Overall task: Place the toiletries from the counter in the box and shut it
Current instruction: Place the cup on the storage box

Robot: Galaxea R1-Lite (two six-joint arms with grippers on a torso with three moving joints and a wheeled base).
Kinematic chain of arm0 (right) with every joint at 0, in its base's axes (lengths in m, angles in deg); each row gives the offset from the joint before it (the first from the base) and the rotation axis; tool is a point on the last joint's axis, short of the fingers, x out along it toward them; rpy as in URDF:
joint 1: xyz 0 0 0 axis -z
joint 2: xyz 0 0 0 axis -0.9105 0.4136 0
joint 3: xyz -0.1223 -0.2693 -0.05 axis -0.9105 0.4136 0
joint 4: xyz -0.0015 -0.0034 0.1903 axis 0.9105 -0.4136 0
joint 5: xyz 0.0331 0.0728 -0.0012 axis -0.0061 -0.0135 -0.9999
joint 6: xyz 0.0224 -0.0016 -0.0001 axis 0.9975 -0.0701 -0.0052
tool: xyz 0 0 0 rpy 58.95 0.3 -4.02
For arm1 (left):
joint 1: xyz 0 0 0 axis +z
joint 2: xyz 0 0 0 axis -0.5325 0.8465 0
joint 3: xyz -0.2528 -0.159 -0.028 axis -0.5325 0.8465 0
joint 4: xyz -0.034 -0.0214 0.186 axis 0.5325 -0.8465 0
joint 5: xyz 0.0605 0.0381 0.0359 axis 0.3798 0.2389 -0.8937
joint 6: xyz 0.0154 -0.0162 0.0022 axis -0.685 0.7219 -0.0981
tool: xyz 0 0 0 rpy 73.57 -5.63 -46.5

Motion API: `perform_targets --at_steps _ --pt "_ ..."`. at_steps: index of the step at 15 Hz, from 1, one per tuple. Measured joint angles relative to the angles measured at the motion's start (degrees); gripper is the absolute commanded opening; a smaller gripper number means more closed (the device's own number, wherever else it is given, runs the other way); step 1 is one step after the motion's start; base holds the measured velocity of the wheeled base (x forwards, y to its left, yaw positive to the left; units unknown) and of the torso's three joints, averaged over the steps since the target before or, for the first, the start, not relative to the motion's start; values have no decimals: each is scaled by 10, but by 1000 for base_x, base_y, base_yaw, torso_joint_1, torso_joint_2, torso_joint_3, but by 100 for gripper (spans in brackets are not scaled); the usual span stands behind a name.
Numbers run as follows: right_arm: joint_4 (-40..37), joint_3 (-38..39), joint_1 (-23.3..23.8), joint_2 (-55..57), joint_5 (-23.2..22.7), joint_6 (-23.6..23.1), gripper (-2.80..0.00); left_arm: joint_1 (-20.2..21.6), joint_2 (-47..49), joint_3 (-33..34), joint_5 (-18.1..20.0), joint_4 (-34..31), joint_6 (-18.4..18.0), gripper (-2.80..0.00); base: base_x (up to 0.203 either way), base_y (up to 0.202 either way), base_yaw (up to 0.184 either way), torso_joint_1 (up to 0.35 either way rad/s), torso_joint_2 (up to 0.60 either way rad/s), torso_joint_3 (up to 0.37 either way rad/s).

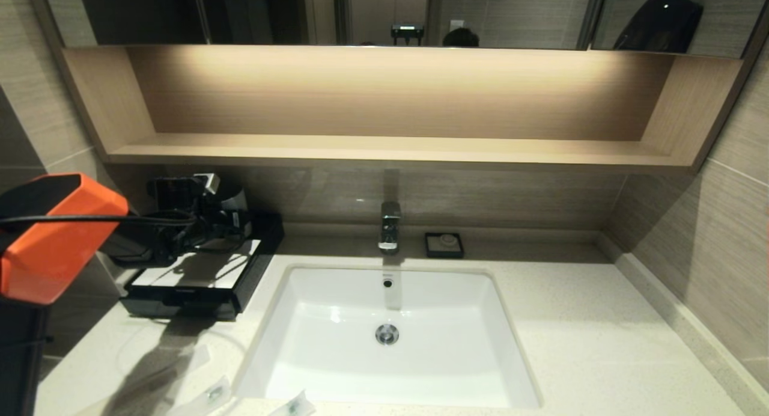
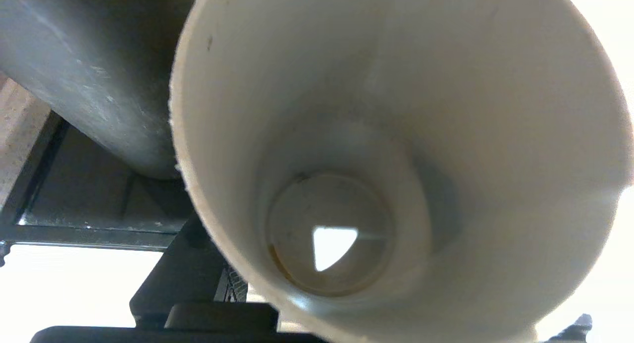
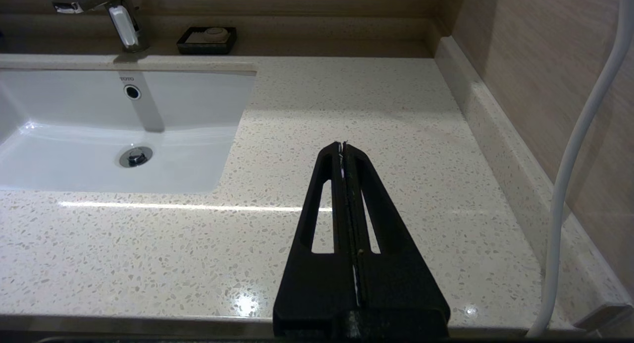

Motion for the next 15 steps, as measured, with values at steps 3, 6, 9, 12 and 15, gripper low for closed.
perform_targets --at_steps 3,6,9,12,15 --pt "0 0 0 0 0 0 -280 0 1 -2 0 0 1 -280 0 0 0 0 0 0" --pt "0 0 0 0 0 0 -280 0 4 -4 0 1 1 -280 0 0 0 0 0 0" --pt "0 0 0 0 0 0 -280 0 6 -12 0 1 1 -280 0 0 0 0 0 0" --pt "0 0 0 0 0 0 -280 0 10 -18 0 1 2 -280 0 0 0 0 0 0" --pt "0 0 0 0 0 0 -280 0 13 -20 0 1 2 -280 0 0 0 0 0 0"
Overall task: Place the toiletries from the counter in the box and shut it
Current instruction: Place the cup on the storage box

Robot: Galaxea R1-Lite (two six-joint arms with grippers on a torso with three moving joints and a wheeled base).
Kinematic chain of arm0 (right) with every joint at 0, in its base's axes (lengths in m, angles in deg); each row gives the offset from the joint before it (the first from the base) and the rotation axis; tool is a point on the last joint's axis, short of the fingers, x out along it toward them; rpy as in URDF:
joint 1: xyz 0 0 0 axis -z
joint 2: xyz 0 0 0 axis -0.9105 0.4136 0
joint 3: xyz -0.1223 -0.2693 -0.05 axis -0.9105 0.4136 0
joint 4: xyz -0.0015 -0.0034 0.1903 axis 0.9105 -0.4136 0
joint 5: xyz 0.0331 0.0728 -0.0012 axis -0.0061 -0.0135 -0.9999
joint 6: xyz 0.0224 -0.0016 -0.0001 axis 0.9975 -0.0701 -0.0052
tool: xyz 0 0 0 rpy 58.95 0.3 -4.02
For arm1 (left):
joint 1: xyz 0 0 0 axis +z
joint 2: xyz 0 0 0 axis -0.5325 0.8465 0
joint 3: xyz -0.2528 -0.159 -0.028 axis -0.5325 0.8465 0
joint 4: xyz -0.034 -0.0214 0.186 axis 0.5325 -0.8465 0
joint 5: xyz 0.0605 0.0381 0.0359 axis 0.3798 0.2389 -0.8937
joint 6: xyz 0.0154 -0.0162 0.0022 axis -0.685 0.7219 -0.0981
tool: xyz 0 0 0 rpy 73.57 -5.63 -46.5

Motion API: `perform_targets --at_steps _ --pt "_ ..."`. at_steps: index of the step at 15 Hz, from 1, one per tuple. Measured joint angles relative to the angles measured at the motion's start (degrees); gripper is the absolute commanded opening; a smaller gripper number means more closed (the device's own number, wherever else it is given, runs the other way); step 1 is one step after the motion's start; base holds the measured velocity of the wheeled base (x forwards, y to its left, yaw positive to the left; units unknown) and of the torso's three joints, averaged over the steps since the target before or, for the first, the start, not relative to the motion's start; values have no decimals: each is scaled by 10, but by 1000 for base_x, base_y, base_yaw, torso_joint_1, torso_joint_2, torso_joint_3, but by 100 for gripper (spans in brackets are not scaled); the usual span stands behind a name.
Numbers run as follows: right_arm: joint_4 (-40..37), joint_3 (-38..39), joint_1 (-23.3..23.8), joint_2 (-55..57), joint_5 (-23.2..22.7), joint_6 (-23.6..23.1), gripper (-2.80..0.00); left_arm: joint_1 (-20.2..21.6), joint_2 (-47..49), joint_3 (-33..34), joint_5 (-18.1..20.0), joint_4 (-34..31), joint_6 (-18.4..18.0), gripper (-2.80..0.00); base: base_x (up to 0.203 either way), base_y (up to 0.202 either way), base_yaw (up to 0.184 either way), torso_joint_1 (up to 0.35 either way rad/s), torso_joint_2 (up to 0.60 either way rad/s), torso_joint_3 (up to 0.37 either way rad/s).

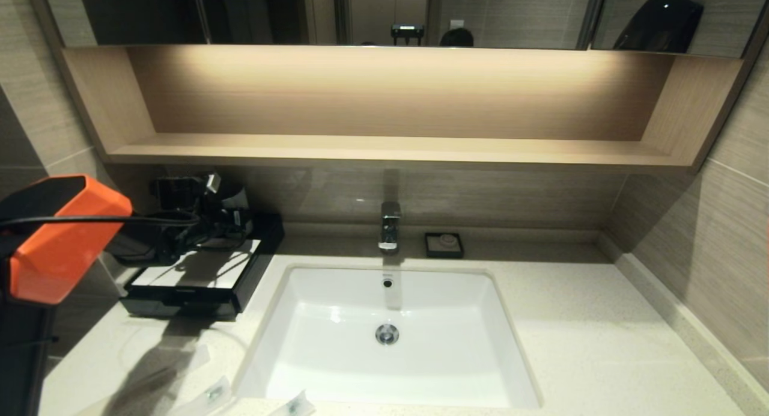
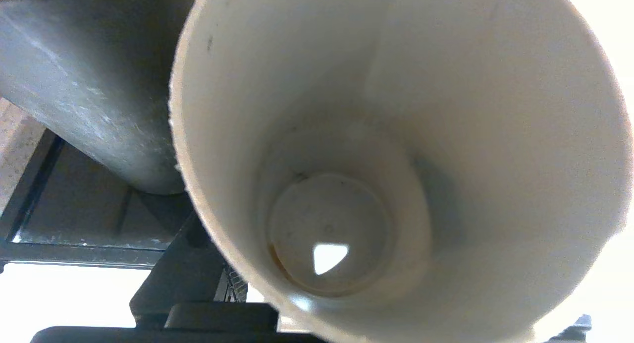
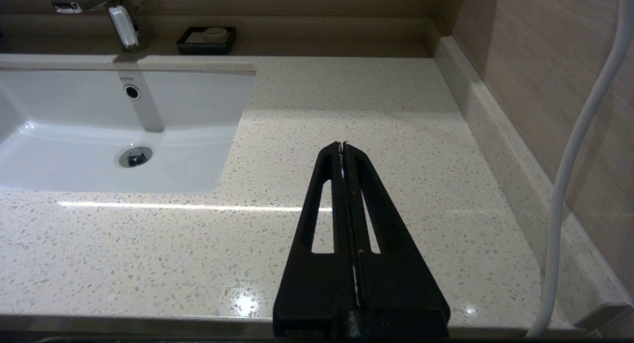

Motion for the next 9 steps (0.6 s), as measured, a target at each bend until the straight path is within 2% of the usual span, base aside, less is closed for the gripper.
perform_targets --at_steps 9 --pt "0 0 0 0 0 0 -280 0 5 -8 0 0 1 -280 0 0 0 0 0 0"
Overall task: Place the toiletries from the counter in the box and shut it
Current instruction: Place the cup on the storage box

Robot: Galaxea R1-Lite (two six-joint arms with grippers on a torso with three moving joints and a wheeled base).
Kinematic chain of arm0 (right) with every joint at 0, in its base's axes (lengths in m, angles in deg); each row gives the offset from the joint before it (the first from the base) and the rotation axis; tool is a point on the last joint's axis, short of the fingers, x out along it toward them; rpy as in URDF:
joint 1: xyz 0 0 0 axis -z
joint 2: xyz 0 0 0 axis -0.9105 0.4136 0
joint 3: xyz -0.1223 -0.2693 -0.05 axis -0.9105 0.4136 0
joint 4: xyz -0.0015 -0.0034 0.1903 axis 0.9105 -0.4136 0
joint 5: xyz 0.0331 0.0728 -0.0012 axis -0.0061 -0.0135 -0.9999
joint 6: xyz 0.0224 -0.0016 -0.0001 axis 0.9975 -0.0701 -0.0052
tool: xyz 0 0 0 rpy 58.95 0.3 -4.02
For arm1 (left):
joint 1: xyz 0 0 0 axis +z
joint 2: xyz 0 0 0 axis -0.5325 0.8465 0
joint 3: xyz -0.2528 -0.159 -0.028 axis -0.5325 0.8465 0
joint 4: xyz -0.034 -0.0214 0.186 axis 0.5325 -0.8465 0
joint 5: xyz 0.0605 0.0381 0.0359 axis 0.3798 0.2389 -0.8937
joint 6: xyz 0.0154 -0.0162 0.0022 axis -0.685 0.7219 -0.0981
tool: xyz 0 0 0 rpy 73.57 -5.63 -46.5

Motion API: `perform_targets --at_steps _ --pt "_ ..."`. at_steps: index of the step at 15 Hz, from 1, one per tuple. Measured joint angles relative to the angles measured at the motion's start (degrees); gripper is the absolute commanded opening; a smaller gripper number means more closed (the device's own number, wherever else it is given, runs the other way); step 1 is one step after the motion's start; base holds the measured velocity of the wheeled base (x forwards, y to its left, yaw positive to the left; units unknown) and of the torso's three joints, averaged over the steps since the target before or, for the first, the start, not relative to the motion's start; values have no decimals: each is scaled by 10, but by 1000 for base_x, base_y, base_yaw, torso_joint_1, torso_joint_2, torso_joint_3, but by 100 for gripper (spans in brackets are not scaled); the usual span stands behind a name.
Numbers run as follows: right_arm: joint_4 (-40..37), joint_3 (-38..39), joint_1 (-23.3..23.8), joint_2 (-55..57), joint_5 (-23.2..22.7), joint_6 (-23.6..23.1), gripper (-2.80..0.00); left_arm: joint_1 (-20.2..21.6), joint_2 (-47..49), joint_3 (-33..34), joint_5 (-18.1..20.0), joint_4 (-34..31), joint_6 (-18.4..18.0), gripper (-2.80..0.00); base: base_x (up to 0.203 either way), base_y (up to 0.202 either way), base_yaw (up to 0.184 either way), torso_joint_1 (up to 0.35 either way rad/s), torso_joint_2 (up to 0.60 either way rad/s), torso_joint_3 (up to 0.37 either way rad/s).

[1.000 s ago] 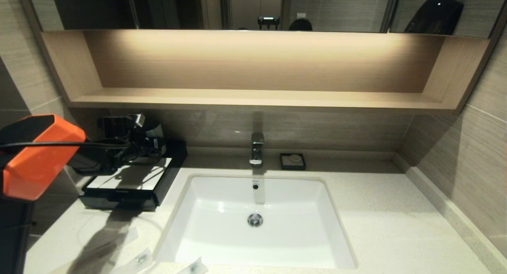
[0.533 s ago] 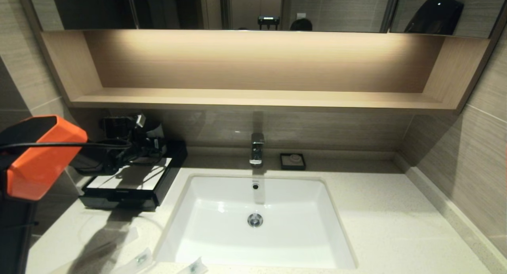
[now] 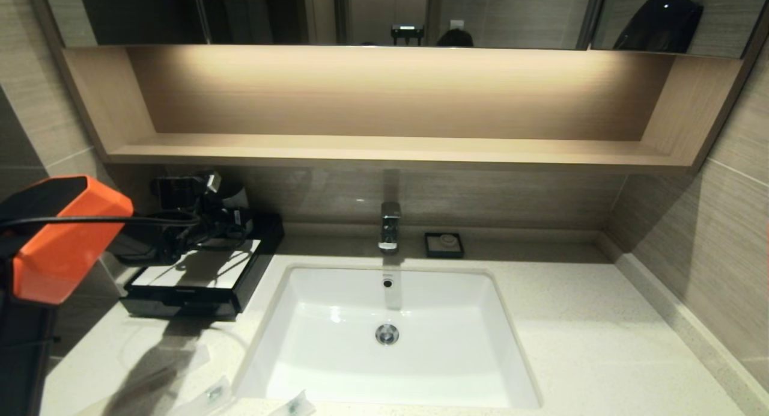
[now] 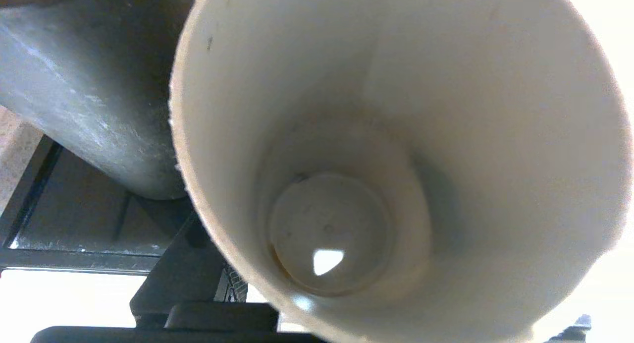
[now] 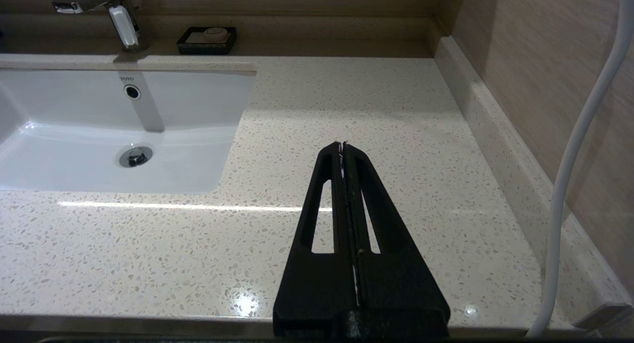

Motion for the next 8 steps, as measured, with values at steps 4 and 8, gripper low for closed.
perform_targets --at_steps 4,8 --pt "0 0 0 0 0 0 -280 0 2 0 0 0 3 -280 0 0 0 0 0 0" --pt "0 0 0 0 0 0 -280 0 3 -1 -2 1 3 -280 0 0 0 0 0 0"
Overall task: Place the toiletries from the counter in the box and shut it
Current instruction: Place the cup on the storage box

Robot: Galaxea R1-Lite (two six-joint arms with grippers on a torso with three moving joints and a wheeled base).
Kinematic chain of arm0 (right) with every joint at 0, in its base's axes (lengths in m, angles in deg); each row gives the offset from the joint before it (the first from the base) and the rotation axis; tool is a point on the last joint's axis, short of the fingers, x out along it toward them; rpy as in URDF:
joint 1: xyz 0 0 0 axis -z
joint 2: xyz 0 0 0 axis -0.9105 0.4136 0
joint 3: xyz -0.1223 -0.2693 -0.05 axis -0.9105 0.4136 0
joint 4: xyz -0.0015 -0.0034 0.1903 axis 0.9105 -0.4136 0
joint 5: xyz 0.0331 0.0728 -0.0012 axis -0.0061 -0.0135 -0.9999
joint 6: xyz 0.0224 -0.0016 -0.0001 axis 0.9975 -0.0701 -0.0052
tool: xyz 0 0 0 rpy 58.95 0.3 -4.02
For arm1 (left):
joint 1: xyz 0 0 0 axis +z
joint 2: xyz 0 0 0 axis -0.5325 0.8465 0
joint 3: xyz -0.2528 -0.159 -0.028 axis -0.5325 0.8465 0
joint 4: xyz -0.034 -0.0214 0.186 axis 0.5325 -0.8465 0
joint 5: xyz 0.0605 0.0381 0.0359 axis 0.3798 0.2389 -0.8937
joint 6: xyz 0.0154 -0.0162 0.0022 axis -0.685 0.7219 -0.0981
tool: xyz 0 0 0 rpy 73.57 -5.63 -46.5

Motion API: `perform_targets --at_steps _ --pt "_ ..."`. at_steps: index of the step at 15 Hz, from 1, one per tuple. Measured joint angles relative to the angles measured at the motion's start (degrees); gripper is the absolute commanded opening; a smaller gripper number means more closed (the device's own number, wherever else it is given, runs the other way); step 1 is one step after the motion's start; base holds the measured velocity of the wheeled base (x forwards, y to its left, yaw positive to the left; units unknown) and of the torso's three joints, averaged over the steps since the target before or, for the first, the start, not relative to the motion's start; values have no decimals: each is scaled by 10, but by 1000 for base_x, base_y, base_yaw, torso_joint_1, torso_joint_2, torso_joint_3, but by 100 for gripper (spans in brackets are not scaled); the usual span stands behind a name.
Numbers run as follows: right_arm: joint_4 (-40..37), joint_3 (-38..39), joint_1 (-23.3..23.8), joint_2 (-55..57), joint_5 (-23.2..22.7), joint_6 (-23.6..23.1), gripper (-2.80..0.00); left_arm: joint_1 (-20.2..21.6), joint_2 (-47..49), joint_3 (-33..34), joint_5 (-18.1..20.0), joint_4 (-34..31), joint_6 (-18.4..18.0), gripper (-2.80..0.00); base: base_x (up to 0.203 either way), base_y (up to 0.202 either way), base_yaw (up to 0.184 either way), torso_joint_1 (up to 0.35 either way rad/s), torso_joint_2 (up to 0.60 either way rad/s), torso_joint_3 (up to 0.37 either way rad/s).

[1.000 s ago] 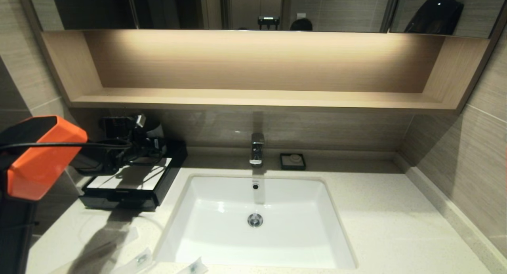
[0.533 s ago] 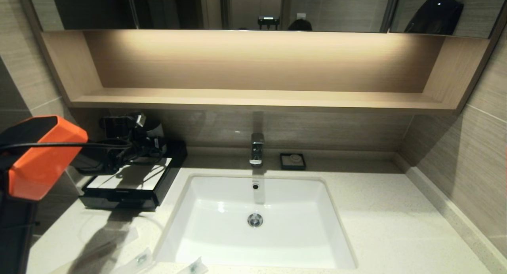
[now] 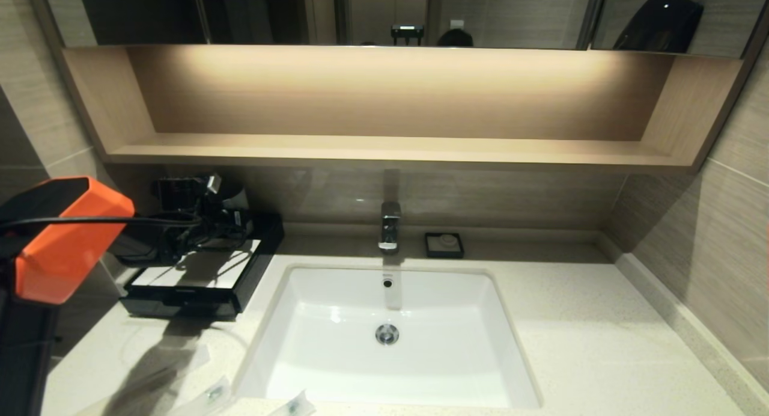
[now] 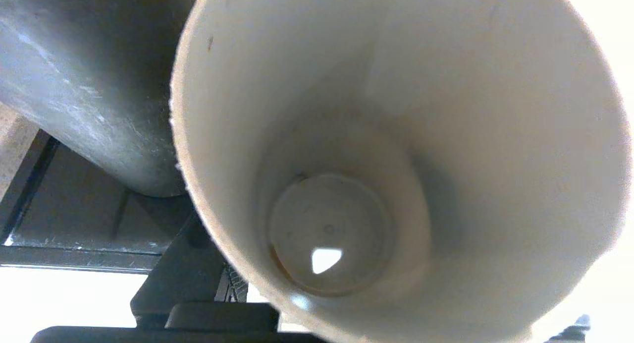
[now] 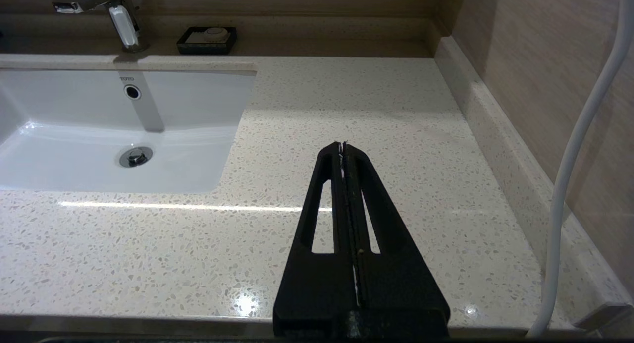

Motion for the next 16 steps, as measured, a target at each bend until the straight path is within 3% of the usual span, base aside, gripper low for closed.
perform_targets --at_steps 3,4,16 --pt "0 0 0 0 0 0 -280 0 1 -1 -6 5 0 -280 0 0 0 0 0 0" --pt "0 0 0 0 0 0 -280 0 2 -1 -7 5 0 0 0 0 0 0 0 0" --pt "0 0 0 0 0 0 -280 0 2 4 -5 7 11 0 0 0 0 0 0 0"
